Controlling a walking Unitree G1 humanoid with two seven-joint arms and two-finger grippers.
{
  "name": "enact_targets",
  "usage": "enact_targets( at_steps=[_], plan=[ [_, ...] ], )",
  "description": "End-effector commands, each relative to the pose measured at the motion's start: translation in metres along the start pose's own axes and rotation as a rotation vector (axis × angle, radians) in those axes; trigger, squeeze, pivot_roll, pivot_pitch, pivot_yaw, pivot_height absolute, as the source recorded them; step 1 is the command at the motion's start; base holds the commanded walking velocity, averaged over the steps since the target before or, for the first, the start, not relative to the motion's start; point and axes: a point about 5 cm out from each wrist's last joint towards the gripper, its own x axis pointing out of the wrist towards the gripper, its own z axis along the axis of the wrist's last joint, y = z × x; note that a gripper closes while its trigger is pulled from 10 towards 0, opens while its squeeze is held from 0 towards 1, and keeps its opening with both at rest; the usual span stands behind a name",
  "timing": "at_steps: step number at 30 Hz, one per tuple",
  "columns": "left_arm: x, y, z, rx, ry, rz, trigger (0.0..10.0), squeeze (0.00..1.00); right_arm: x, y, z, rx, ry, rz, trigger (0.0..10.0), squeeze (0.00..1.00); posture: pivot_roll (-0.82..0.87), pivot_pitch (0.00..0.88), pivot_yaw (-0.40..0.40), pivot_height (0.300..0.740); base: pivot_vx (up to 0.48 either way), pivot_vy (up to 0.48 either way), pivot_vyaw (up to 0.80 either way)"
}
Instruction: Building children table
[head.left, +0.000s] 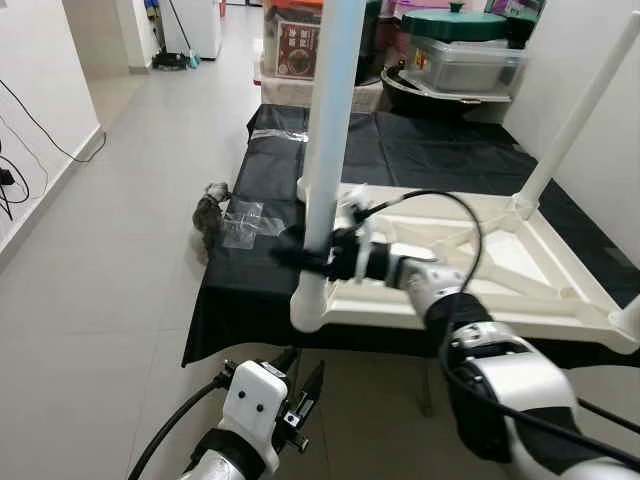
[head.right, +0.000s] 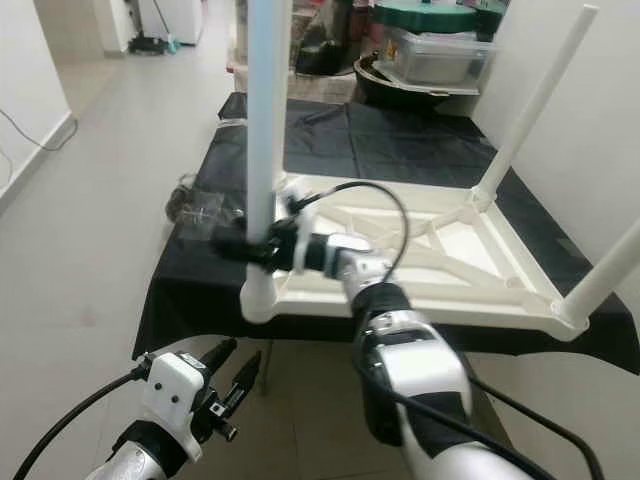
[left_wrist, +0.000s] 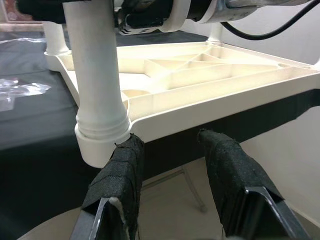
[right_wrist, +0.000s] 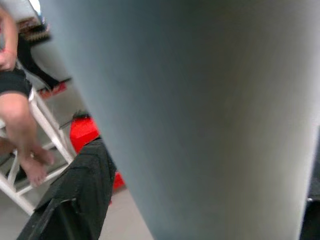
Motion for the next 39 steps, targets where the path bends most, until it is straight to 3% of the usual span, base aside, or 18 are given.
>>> enact_targets(
  at_steps=[1,3,6,10,11,13,14,16,18,22,24,25,27,28,32,36,37,39],
  plan=[
    [-0.001,-0.002,-0.002,0.003,0.018,0.001,10.0,0.00,0.012,0.002,0.004,-0.108,0.072,-0.007,0.0,0.00,0.12,0.057,-0.118,0.740,0.000,0.000,0.00],
    [-0.001,-0.002,-0.002,0.003,0.017,0.003,10.0,0.00,0.019,-0.004,0.008,-0.188,0.087,-0.176,0.0,0.00,0.12,0.057,-0.118,0.740,0.000,0.000,0.00],
    [-0.001,-0.002,-0.002,0.002,0.017,0.004,10.0,0.00,0.019,-0.011,0.013,-0.204,0.064,-0.326,0.0,0.00,0.12,0.057,-0.118,0.740,0.000,0.000,0.00],
    [-0.001,-0.002,-0.002,0.002,0.017,0.004,10.0,0.00,0.017,-0.015,0.015,-0.203,0.054,-0.395,0.0,0.00,0.11,0.061,-0.119,0.740,0.000,0.000,0.00],
    [-0.001,-0.002,-0.002,0.001,0.017,0.003,10.0,0.00,0.012,-0.022,0.020,-0.198,0.026,-0.530,0.0,0.00,0.11,0.060,-0.119,0.740,0.000,0.000,0.00],
    [0.000,-0.001,-0.002,0.001,0.017,0.002,10.0,0.00,-0.015,-0.042,0.030,-0.109,-0.092,-0.987,0.0,0.00,0.11,0.056,-0.114,0.740,0.000,0.000,0.00],
    [0.000,-0.001,-0.002,0.001,0.017,0.002,10.0,0.00,-0.015,-0.042,0.030,-0.109,-0.092,-0.987,0.0,0.00,0.11,0.056,-0.114,0.740,0.000,0.000,0.00],
    [0.000,-0.001,-0.002,0.000,0.018,0.000,10.0,0.00,-0.038,-0.051,0.029,0.014,-0.195,-1.307,0.0,0.00,0.11,0.056,-0.114,0.740,0.000,0.000,0.00],
    [0.000,0.000,-0.003,0.001,0.019,-0.001,10.0,0.00,-0.043,-0.052,0.025,0.075,-0.243,-1.412,0.0,0.00,0.11,0.054,-0.112,0.740,0.000,0.000,0.00],
    [0.001,0.000,-0.003,0.002,0.019,0.000,10.0,0.00,-0.042,-0.050,0.022,0.106,-0.289,-1.478,0.0,0.00,0.11,0.053,-0.112,0.740,0.000,0.000,0.00],
    [0.001,0.001,-0.004,0.008,0.022,0.000,10.0,0.00,-0.022,-0.041,0.016,0.178,-0.351,-1.490,0.0,0.00,0.11,0.050,-0.110,0.740,0.000,0.000,0.00],
    [0.002,0.001,-0.004,0.011,0.025,0.000,10.0,0.00,-0.006,-0.036,0.016,0.187,-0.370,-1.404,10.0,0.00,0.11,0.048,-0.111,0.740,0.000,0.000,0.00],
    [0.002,0.001,-0.004,0.013,0.026,0.001,10.0,0.00,0.004,-0.033,0.017,0.191,-0.379,-1.342,10.0,0.00,0.11,0.048,-0.111,0.740,0.000,0.000,0.00],
    [0.002,0.001,-0.004,0.015,0.028,0.001,10.0,0.00,0.012,-0.030,0.019,0.175,-0.382,-1.273,10.0,1.00,0.11,0.048,-0.111,0.740,0.000,0.000,0.00],
    [0.002,0.001,-0.005,0.016,0.029,0.001,10.0,0.00,0.019,-0.027,0.020,0.164,-0.378,-1.254,10.0,1.00,0.11,0.047,-0.108,0.740,0.000,0.000,0.00],
    [0.002,0.003,-0.006,0.019,0.039,0.009,10.0,0.00,0.011,-0.027,0.017,0.114,-0.389,-1.308,10.0,1.00,0.11,0.043,-0.108,0.740,0.000,0.000,0.00],
    [0.003,0.005,-0.007,0.020,0.043,0.012,10.0,0.00,0.006,-0.026,0.012,0.081,-0.393,-1.296,10.0,0.00,0.10,0.037,-0.102,0.740,0.000,0.000,0.00],
    [0.004,0.006,-0.008,0.021,0.047,0.018,10.0,0.00,-0.003,-0.023,0.002,0.025,-0.395,-1.274,10.0,0.00,0.10,0.035,-0.100,0.740,0.000,0.000,0.00]
  ],
)
